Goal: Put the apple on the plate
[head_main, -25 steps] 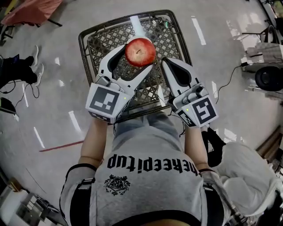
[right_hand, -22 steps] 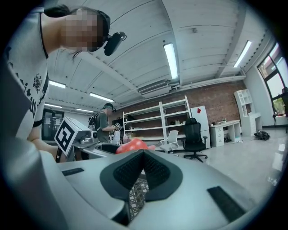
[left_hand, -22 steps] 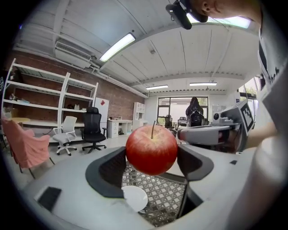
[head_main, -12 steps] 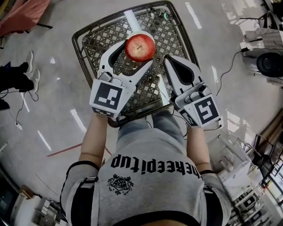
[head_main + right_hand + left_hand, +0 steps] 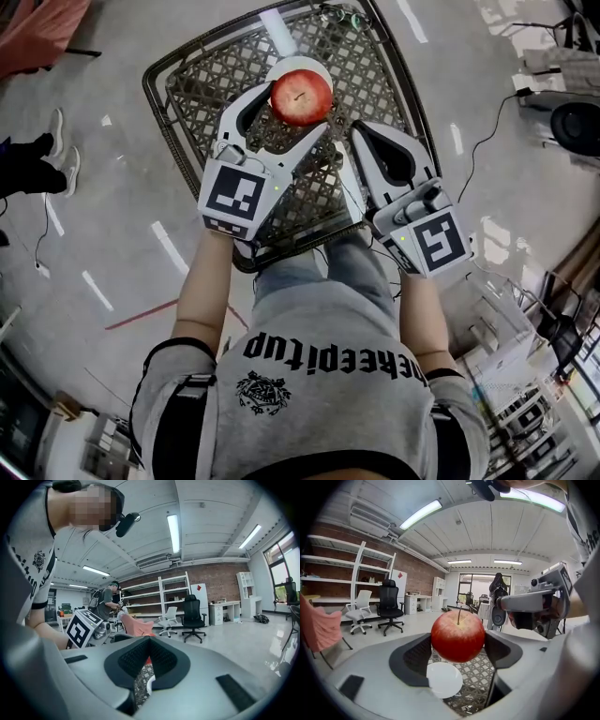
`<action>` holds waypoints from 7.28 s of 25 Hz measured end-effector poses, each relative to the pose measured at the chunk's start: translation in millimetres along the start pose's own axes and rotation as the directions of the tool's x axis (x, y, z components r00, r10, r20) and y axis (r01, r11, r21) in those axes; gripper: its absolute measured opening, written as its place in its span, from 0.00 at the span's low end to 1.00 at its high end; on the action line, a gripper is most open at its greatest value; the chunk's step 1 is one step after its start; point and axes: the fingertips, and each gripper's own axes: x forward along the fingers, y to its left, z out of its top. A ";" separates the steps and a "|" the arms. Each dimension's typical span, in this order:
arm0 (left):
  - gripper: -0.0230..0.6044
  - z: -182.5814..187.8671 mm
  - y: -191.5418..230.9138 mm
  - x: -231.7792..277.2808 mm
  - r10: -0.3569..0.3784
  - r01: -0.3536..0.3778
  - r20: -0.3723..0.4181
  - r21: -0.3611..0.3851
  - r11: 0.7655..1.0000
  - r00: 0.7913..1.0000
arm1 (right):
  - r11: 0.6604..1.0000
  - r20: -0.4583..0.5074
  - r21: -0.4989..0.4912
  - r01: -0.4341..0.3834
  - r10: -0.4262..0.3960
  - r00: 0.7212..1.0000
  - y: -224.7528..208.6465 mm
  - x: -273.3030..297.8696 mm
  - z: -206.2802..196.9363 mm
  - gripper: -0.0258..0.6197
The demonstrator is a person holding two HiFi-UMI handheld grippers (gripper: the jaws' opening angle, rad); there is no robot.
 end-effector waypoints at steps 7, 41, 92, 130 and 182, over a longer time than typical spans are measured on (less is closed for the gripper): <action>0.66 -32.3 15.5 20.3 -0.002 0.001 -0.041 -0.031 1.000 0.999 | 1.000 -0.019 0.005 0.008 -0.008 1.000 -6.6 11.1 -10.8 0.04; 0.66 -152.5 46.4 90.6 -0.001 -0.009 -0.173 -0.057 0.998 0.985 | 1.000 -0.173 -0.017 0.022 -0.024 0.985 -15.0 24.2 -56.7 0.04; 0.67 -169.8 52.2 88.4 0.058 -0.069 -0.184 -0.054 0.996 0.981 | 0.999 -0.159 -0.036 -0.001 -0.005 0.987 -6.2 16.1 -52.5 0.04; 0.09 2.5 -51.1 -46.3 0.277 -0.276 0.075 -0.015 0.961 0.958 | 0.972 0.051 -0.062 -0.228 0.231 0.972 35.0 -53.5 15.5 0.04; 0.09 96.4 -176.6 -118.8 0.443 -0.435 0.272 -0.090 0.896 0.854 | 0.826 0.113 -0.155 -0.542 0.560 0.821 78.4 -124.3 44.0 0.04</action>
